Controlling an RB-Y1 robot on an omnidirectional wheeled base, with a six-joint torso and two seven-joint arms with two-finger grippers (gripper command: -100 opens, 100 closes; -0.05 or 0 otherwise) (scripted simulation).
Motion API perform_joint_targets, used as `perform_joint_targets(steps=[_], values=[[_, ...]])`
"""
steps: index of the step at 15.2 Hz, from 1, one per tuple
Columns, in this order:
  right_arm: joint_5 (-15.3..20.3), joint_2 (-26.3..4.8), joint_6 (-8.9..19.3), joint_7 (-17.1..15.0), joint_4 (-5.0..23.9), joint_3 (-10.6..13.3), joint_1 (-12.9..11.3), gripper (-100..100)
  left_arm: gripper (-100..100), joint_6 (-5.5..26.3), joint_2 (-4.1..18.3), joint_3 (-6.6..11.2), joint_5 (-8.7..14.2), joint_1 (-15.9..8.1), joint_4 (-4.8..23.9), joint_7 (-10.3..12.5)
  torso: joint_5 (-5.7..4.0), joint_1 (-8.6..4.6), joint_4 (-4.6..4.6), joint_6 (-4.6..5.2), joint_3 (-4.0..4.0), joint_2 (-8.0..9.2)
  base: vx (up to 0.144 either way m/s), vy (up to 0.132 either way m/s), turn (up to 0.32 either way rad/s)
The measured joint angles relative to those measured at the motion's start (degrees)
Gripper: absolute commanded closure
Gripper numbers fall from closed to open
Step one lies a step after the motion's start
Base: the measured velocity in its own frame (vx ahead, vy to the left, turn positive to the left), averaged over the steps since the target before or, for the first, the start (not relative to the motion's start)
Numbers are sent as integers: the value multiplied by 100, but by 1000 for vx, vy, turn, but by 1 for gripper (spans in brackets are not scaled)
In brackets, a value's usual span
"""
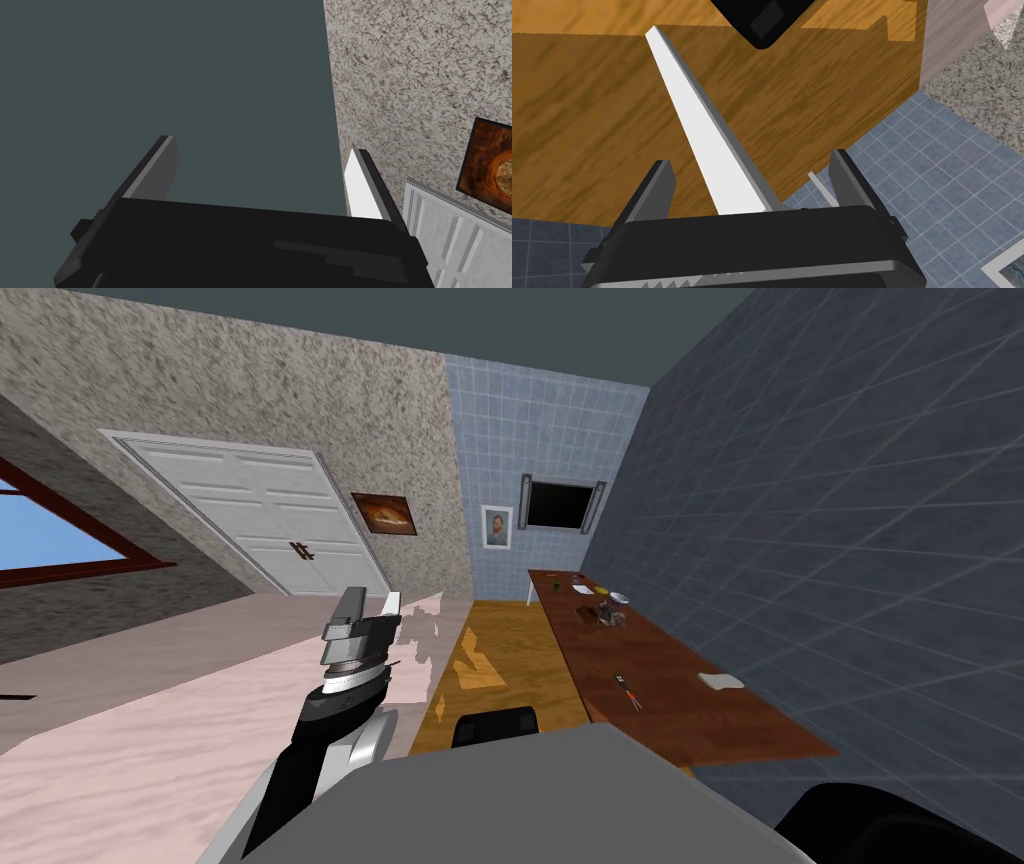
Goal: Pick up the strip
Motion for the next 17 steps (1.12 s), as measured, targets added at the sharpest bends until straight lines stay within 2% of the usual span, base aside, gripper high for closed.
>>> perform_joint_targets(steps=[3, 5, 7, 13, 16, 17], values=[[-47, -128, -67, 115, 345, 148, 33, -100, 0, 0, 0, 0, 0, 0, 0, 0, 1, 0, -2, 0, -6, -10, 107, 1, 102], [-73, -177, -134, 201, 709, 282, 11, -100, 0, 0, 0, 0, 0, 0, 0, 0, 1, -1, -2, -4, -7, -13, 133, 2, 186], [-134, -318, -111, 329, 861, 369, 120, -100, 0, 0, 0, 0, 0, 0, 0, 0, 0, 0, -5, -4, -16, -28, 126, -7, 116], [-206, -460, -158, 503, 1410, 583, 126, -100, 0, 0, 0, 0, 0, 0, 0, 0, 0, -2, -1, -4, -5, -10, 88, -12, 101], [-261, -571, -285, 611, 1975, 816, 44, -100, 0, 0, 1, 0, 0, 1, 0, 0, -1, -16, -9, -10, -27, -50, 217, -39, 234], [-294, -657, -273, 657, 2038, 861, 66, -100, 0, 0, 1, 0, 0, 1, 0, 0, -2, -15, -12, -8, -35, -62, 206, -37, 175]])
